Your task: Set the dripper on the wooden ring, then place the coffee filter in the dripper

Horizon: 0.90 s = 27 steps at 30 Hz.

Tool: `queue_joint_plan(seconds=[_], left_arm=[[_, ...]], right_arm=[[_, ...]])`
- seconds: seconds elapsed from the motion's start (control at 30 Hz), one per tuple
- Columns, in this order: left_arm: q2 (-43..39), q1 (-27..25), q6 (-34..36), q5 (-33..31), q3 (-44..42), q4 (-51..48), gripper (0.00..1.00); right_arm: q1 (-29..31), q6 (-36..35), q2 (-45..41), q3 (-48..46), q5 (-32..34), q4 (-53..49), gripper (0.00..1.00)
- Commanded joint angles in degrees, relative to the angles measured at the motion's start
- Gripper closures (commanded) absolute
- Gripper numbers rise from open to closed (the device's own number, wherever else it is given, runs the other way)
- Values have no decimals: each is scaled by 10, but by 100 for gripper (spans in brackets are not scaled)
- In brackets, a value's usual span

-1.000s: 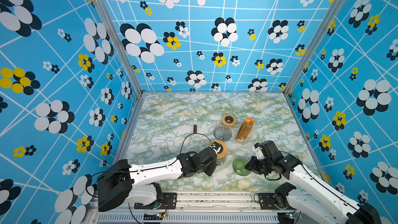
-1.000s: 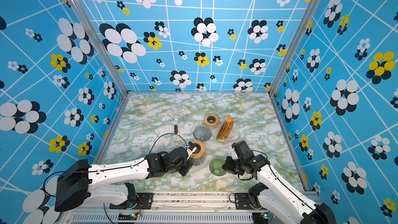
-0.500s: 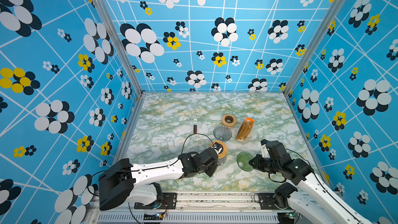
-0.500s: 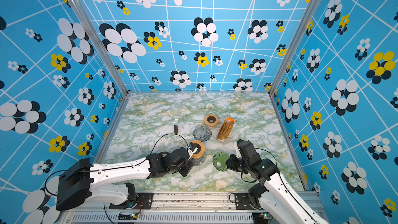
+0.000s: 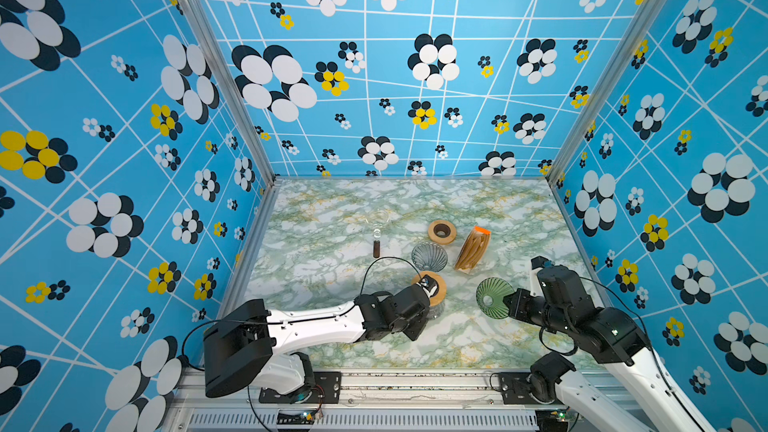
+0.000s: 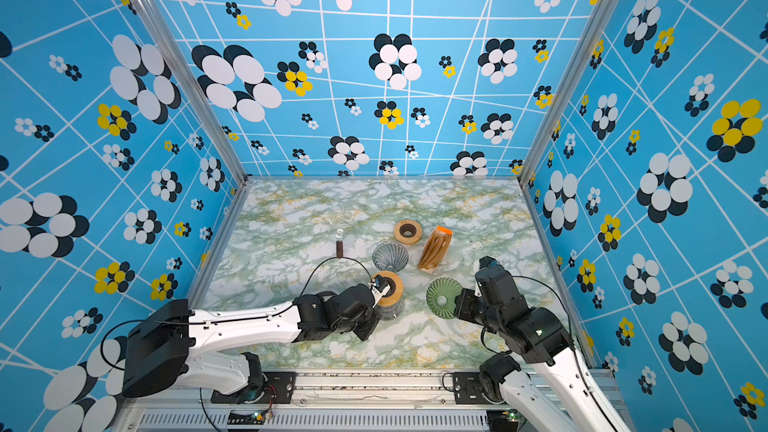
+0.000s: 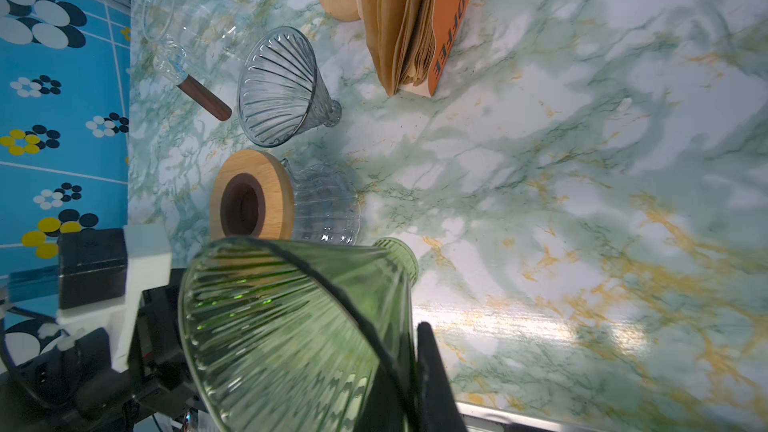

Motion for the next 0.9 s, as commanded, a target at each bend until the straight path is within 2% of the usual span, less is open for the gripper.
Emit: queue_joint_plan(seconds=[0.0, 0.43, 0.7, 0.8, 0.87], left_arm=[[18, -10, 15, 6, 29, 11, 74], [94, -49, 23, 30, 93, 21, 74], [108, -58, 21, 29, 106, 20, 74], [106, -58, 21, 26, 107, 17, 72], [103, -58, 23, 23, 109, 12, 65]], right_arm=[[1, -14, -4, 24, 40, -49, 94], [0, -16, -20, 37, 60, -80, 95], [0, -15, -24, 27, 55, -77, 95], [0, -14, -23, 26, 54, -74, 95], [0, -16, -22, 25, 53, -72, 95]])
